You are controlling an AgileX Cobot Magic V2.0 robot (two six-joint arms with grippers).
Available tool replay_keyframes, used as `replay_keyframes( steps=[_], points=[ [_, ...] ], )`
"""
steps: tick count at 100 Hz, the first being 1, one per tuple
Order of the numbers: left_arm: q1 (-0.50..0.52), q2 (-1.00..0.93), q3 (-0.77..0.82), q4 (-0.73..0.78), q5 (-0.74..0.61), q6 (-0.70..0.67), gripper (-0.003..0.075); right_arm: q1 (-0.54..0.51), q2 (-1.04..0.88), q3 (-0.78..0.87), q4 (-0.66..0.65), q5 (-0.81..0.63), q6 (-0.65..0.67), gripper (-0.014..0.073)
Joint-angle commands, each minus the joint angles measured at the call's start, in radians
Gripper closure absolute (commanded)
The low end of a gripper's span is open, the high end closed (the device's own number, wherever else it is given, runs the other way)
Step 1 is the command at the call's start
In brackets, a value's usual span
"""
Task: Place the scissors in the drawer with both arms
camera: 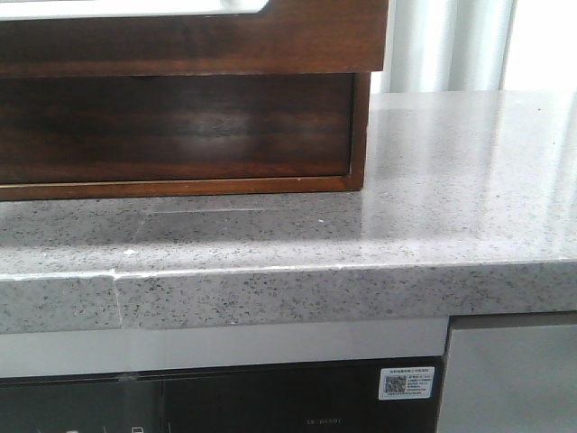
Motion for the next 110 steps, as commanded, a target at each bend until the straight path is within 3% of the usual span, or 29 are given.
replay_keyframes(
  steps=[1, 44, 110],
  points=[
    [0.012, -0.033, 0.019, -0.019, -0.067, 0.005, 0.0740, -0.008, 0.012, -0.024, 0.009, -0.082, 0.000, 0.0649],
    [0.008, -0.035, 0.019, -0.044, 0.255, 0.048, 0.0740, -0.008, 0.012, -0.024, 0.009, -0.082, 0.000, 0.0649],
    [0.010, -0.033, 0.019, -0.056, 0.255, 0.048, 0.0740, -0.008, 0.012, -0.024, 0.009, -0.082, 0.000, 0.0649]
  ],
)
